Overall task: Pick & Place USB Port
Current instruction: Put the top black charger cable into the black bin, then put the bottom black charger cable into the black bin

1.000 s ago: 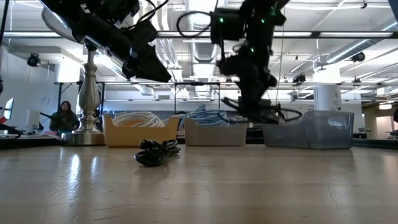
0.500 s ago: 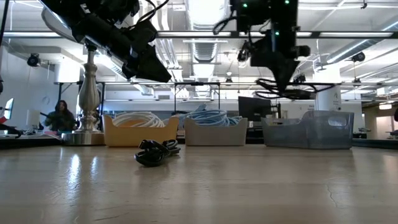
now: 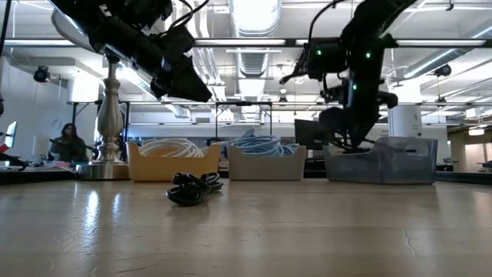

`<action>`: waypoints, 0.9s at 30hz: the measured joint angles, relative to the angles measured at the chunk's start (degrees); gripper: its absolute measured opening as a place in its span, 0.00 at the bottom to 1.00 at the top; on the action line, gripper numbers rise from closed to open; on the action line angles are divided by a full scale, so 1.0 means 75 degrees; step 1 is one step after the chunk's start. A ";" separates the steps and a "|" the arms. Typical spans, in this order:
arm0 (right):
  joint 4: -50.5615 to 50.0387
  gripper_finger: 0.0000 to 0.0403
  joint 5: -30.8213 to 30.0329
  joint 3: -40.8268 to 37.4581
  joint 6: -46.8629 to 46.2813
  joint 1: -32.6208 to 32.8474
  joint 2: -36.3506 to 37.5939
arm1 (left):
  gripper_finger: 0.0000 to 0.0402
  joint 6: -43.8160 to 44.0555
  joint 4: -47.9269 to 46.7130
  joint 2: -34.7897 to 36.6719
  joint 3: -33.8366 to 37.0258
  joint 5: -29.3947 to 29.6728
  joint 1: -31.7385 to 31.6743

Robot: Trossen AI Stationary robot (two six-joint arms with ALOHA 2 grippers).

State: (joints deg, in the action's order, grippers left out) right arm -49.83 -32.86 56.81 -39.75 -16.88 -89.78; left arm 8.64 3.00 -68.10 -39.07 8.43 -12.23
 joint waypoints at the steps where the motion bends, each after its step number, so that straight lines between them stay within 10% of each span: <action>1: 0.0101 0.03 0.0061 -0.0094 -0.0003 -0.0064 -0.0014 | 0.35 0.0022 -0.0003 0.0000 0.0000 0.0000 0.0000; 27: 0.0108 0.34 0.0586 0.1257 0.0846 0.0121 -0.0034 | 0.35 0.0053 -0.0001 -0.0001 0.0000 0.0000 0.0000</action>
State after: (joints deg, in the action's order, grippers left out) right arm -49.02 -28.47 66.24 -33.40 -15.97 -90.04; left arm 9.04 2.99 -68.11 -39.07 8.43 -12.23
